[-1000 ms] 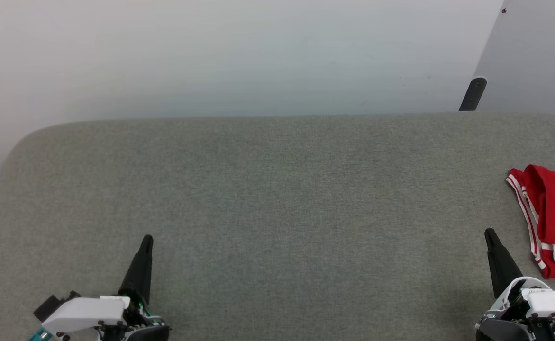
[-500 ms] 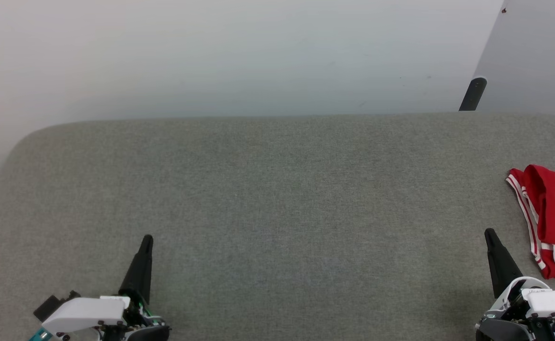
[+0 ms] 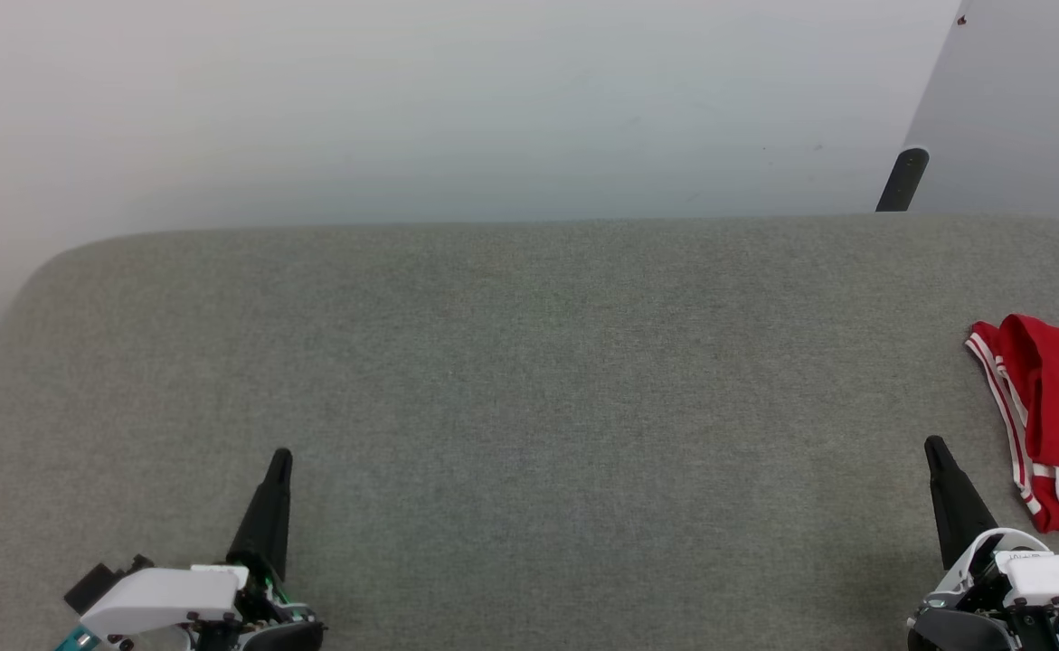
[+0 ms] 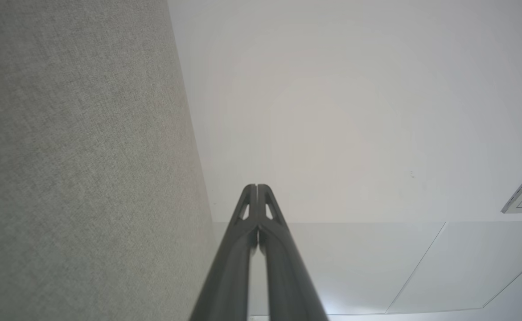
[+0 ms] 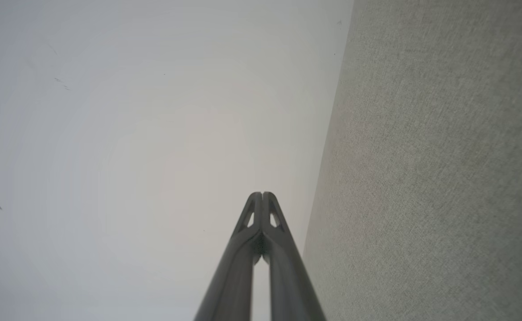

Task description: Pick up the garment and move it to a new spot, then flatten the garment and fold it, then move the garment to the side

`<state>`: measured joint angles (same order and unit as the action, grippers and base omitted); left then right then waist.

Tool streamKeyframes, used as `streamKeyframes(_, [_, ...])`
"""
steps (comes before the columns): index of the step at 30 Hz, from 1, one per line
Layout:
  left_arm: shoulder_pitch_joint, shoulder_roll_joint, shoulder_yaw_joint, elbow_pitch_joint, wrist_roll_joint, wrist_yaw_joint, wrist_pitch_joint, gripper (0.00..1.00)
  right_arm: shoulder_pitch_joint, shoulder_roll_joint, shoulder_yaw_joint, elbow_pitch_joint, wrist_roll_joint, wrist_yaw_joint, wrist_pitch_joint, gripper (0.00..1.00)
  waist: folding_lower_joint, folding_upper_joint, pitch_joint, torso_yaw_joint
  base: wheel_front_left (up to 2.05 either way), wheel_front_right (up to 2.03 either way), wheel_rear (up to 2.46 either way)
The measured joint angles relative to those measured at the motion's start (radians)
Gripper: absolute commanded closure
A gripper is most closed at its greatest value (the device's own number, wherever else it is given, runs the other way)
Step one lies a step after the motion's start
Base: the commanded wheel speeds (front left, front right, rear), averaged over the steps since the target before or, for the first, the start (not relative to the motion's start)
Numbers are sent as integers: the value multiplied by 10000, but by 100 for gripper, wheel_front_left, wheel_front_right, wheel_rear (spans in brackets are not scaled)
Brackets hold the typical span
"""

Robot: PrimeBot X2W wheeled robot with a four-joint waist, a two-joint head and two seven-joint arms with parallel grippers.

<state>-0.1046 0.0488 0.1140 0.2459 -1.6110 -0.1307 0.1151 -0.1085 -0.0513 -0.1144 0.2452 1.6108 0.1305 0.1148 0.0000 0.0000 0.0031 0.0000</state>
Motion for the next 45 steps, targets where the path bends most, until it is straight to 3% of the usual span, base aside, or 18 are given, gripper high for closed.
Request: streamKeyframes(45, [-1, -2, -2, 0, 0, 0, 0, 100, 0, 0, 0, 0, 0, 0, 0, 100, 0, 0, 0, 0, 0, 0, 0])
